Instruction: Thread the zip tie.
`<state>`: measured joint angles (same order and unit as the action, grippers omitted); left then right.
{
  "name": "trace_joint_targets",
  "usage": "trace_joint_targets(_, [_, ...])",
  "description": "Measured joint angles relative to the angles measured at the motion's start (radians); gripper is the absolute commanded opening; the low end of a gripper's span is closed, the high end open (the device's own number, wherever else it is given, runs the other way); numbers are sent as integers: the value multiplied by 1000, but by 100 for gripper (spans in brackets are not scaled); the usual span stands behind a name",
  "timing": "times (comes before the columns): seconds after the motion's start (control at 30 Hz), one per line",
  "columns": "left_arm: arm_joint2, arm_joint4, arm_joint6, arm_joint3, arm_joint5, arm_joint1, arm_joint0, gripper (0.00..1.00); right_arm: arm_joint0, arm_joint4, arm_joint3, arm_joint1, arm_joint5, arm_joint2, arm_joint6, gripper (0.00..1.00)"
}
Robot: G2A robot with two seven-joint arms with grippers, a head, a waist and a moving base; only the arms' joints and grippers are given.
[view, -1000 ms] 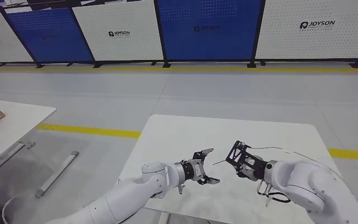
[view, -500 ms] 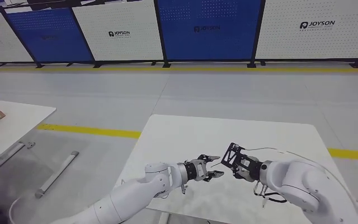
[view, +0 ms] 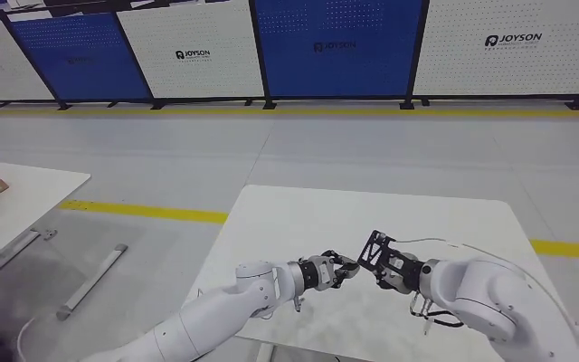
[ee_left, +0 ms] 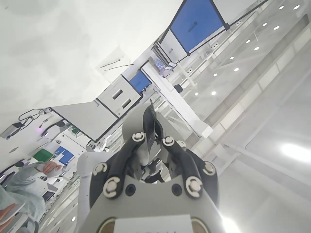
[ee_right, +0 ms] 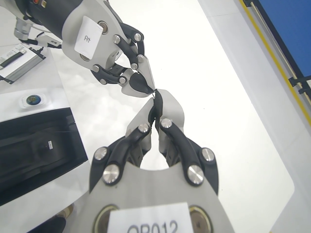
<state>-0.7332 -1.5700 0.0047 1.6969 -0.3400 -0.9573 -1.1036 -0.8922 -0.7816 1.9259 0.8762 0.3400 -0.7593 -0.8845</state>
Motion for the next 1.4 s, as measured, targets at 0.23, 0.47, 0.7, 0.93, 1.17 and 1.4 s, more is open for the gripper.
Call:
trace_joint_targets(0.23, [-16,14,79,22,0,12,20,0,-12,122,-40,-12,0,-39,59,100])
trace_joint_targets(0.47, [-11,286,153,79,81,23,-33,0,-132,416,-101,-54,0,-179,120,100])
trace_joint_targets(0.7, [8,466,185,98,173,17,-80,0,-159,789,-196,-63,0,-213,35,100])
trace_joint_targets(0.93, [8,463,184,98,172,17,-79,0,-159,730,-192,-63,0,-213,38,100])
trace_joint_targets(1.17, [8,573,201,88,248,9,-103,0,-159,925,-262,-45,0,-203,7,100])
trace_joint_targets(1.4, [14,703,230,113,355,-6,-140,0,-101,1105,-392,6,0,-148,-80,100])
